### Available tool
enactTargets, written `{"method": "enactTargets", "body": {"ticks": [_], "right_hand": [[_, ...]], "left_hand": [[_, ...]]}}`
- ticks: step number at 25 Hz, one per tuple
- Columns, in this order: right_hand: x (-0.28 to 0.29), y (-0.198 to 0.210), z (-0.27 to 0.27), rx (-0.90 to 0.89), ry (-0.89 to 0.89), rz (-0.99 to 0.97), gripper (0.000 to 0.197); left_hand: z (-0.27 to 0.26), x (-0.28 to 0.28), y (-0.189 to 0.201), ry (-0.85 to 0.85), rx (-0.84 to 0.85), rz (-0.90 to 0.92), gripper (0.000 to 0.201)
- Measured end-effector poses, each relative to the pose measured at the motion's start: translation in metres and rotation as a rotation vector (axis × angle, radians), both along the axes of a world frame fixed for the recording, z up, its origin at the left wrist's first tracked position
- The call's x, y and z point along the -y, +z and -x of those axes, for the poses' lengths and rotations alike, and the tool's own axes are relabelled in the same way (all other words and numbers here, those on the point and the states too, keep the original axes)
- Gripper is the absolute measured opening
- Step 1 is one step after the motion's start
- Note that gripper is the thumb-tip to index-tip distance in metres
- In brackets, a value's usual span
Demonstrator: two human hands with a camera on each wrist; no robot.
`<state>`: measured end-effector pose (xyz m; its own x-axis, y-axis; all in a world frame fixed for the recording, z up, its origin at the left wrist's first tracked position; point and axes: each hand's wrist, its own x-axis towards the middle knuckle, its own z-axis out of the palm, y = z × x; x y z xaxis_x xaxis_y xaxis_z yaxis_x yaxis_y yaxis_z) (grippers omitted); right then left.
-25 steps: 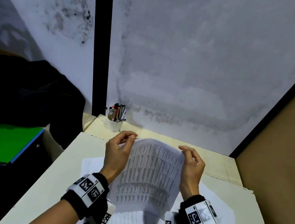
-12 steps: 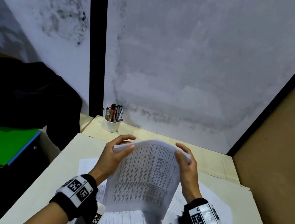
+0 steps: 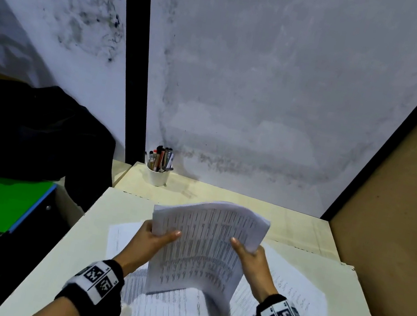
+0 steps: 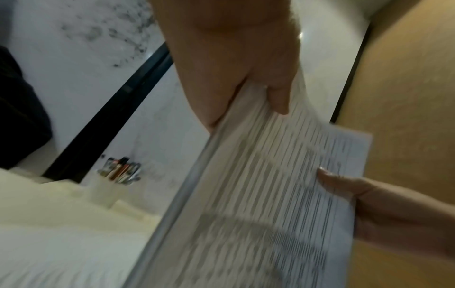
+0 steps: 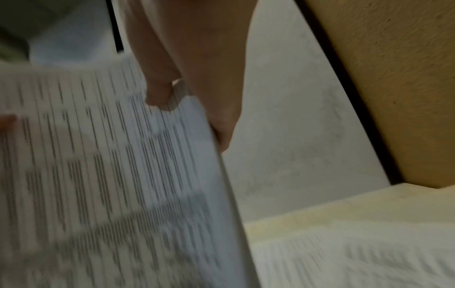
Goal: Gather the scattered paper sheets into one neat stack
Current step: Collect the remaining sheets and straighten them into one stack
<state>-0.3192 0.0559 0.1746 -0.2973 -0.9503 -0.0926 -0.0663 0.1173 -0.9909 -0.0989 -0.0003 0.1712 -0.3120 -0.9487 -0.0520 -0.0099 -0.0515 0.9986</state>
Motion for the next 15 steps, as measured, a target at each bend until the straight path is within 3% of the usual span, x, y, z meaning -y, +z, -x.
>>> {"method": "enactTargets", "body": {"ticks": [4, 7, 10, 12, 13, 15], "right_hand": [[0.004, -0.002, 0.003, 0.006, -0.055, 0.002, 0.012], [0.009, 0.017, 0.02, 0.118, -0.076, 0.103, 0.012], [0.013, 0.012, 0.04, 0.17, -0.068, 0.134, 0.041], [0.011, -0.012, 0.058, 0.14, -0.096, 0.01, 0.042], [0.006, -0.03, 0.073, 0.116, -0.166, -0.067, 0.038], [-0.012, -0.072, 0.114, 0.033, -0.401, -0.28, 0.049]], "left_hand": [[-0.001, -0.002, -0.023, 0.002, 0.007, -0.061, 0.074], [-0.004, 0.0, -0.019, -0.072, 0.098, -0.024, 0.039], [0.001, 0.0, -0.02, -0.064, 0.159, 0.053, 0.028], [0.003, -0.001, -0.027, 0.005, 0.169, 0.06, 0.023], [0.002, -0.001, -0.032, 0.032, 0.169, 0.056, 0.021], [-0.004, 0.0, -0.04, 0.096, 0.166, 0.04, 0.022]]}}
